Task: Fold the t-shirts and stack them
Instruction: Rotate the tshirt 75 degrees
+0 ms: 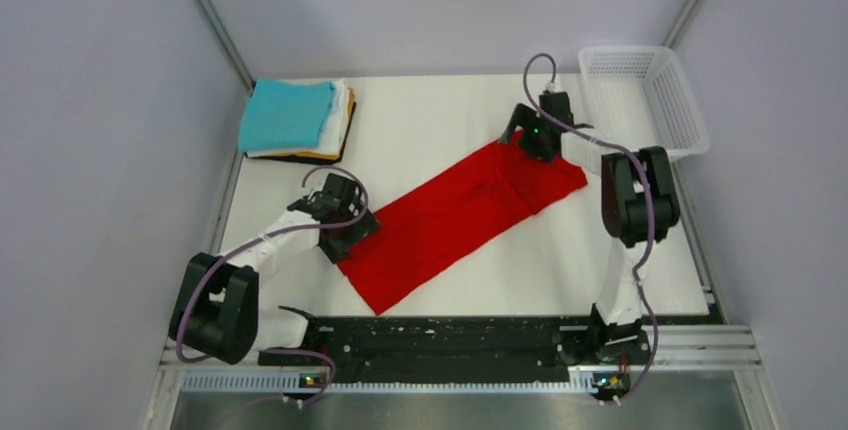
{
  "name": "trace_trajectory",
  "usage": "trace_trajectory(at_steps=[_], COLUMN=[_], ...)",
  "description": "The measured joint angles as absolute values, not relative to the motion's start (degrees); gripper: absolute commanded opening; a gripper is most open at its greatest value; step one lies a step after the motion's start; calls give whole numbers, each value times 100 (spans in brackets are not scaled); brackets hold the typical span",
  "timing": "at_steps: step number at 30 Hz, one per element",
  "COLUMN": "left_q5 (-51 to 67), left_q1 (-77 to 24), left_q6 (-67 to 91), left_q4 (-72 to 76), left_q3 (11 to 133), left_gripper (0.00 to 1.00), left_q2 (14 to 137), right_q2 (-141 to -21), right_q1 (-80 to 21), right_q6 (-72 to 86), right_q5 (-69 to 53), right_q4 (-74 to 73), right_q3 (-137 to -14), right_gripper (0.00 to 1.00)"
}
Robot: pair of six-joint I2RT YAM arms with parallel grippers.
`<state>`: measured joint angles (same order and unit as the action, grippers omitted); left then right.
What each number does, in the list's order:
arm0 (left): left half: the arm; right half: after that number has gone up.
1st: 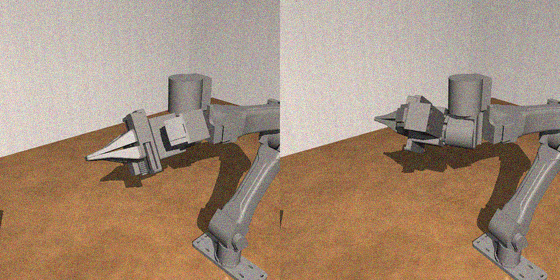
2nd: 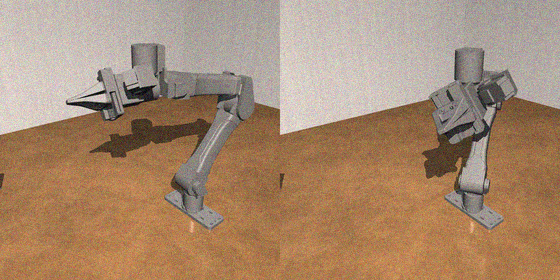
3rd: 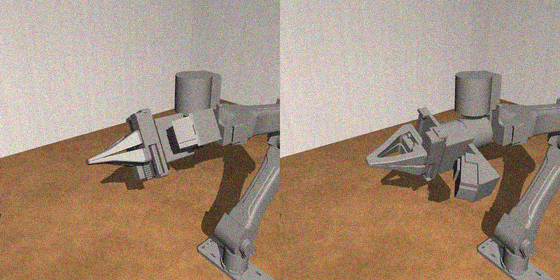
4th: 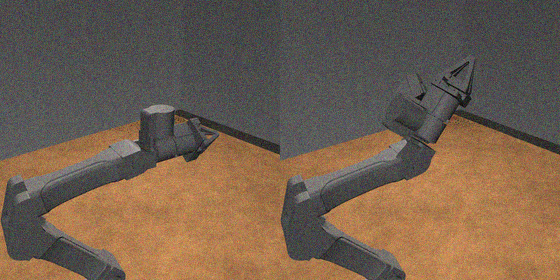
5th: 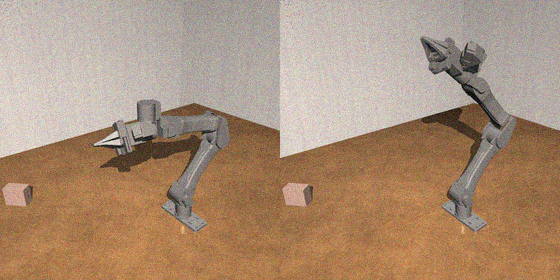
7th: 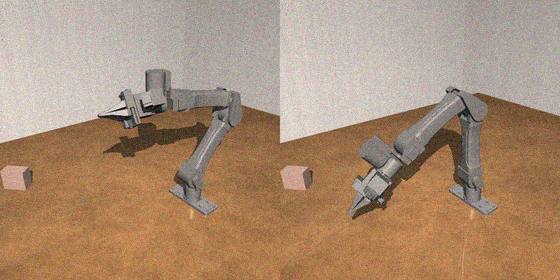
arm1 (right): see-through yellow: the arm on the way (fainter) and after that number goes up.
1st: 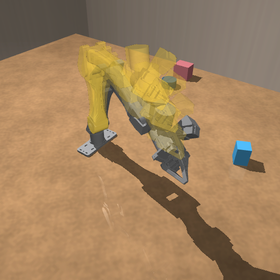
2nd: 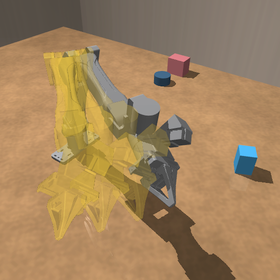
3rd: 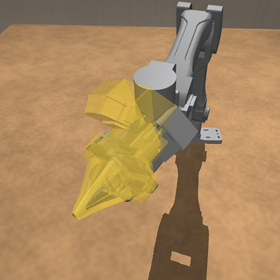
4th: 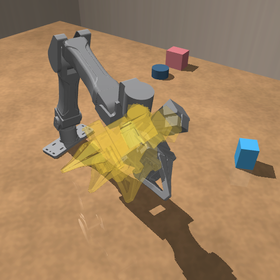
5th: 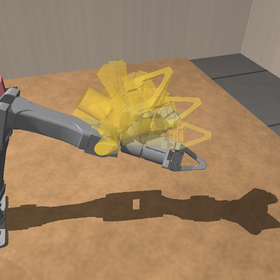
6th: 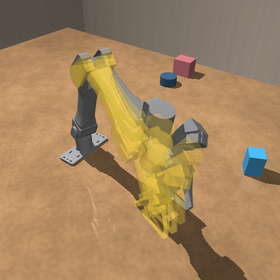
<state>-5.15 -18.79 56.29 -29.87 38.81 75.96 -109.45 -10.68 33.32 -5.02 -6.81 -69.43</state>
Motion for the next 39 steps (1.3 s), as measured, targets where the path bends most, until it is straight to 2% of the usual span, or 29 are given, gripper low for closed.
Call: trace_trajectory(at_steps=[3,8,11,14,20,24,32,36,39], left_q5=[-454,-19,38,60,-32,-298,-1087,-1341,-1352], left_q1=[-2180,-3262,-3898,-4615,-5454,-5575,-5634,-5400,-4873], left_q6=[5911,6340,6521,6589,6504,6434,6495,6556,6479], left_q4=[-3111,-3142,-3238,-3361,-3374,-3295,-3879,-4165,-4241], left_q3=[3765,3721,3920,4338,5586,5979,5607,5030,4421], left_gripper=[93,95,95,95,95,96,99,99,99], left_q2=[7415,7387,7647,8114,9155,9170,7929,7059,6517], right_q2=[-11966,-13819,-14949,-15664,-15506,-15375,-14521,-13740,-13032], right_q1=[-1240,-1726,-2003,-2261,-2744,-2965,-3022,-3020,-3020], right_q6=[3061,2320,1673,1076,91,-248,-272,-165,-126], right_q5=[-639,-729,-834,-1002,-1190,-1190,-655,3,362], right_q4=[-888,-1498,-1870,-1990,-1686,-1798,-1837,-1739,-1594], right_q3=[-8394,-11338,-13257,-14376,-13928,-13911,-13651,-12908,-11946], right_gripper=[95,97,99,99,99,99,99,99,99])
